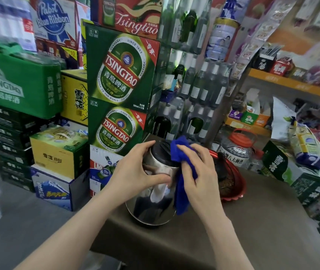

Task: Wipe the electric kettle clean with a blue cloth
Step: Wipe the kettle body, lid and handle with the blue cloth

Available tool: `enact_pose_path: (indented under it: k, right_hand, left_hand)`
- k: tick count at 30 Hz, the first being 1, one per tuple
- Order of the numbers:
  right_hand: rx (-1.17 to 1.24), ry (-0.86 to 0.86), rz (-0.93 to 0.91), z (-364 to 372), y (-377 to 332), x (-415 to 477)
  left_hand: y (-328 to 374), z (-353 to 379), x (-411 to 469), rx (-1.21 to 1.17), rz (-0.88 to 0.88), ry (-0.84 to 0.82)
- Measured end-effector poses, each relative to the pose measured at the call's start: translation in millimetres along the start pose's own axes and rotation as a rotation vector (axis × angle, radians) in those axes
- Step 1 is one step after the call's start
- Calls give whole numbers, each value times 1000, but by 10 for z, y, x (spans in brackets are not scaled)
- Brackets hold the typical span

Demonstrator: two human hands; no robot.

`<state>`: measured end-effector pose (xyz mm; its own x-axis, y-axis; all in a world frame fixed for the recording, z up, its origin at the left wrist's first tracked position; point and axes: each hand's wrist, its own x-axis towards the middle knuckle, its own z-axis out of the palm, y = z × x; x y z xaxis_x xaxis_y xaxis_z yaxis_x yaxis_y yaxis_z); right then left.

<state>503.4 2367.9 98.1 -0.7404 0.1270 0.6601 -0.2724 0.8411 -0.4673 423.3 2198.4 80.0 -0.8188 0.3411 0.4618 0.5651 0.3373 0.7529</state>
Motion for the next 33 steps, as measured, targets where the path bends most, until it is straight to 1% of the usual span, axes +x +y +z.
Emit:
enact_pose_path:
  k: [2, 4, 7, 9, 12, 15, 17, 19, 23, 25, 27, 31, 33]
  right_hand:
    - [-15, 37, -21, 40, -5, -341]
    - [-92, 28, -69, 75, -94, -425]
    - [-334, -36, -107, 146, -326, -176]
    - [-480, -94, -82, 208, -513, 85]
    - [-538, -131, -52, 222, -627, 289]
    - [-487, -68, -91, 29, -513, 77]
    - [-428, -35, -66, -113, -433, -118]
    - [-429, -29, -68, -149, -389, -128]
    - [-486, -187, -123, 30, -518, 262]
    - [-510, -217, -172, 76, -501, 328]
    - [-454, -181, -200, 41, -370, 195]
    - [-177, -24, -66, -58, -14, -306]
    - [-170, 2, -36, -37, 29, -367]
  left_hand:
    - [4, 4, 4, 15, 10, -2]
    - [-3, 10, 16, 10, 11, -12]
    - [-1, 9, 6, -37, 10, -33]
    - [0, 4, -3, -67, 18, -29]
    - [1, -1, 2, -92, 18, -14]
    - [8, -5, 4, -76, -8, -30]
    - [6, -9, 6, -39, -9, -31]
    - [17, -8, 5, -32, 1, -35]
    - [32, -24, 3, -60, 14, -45]
    - [26, -28, 4, -68, 13, -39]
    - [10, -23, 18, -71, 1, -50]
    - [23, -29, 67, -30, -2, -54]
    - [29, -28, 82, -47, -11, -59]
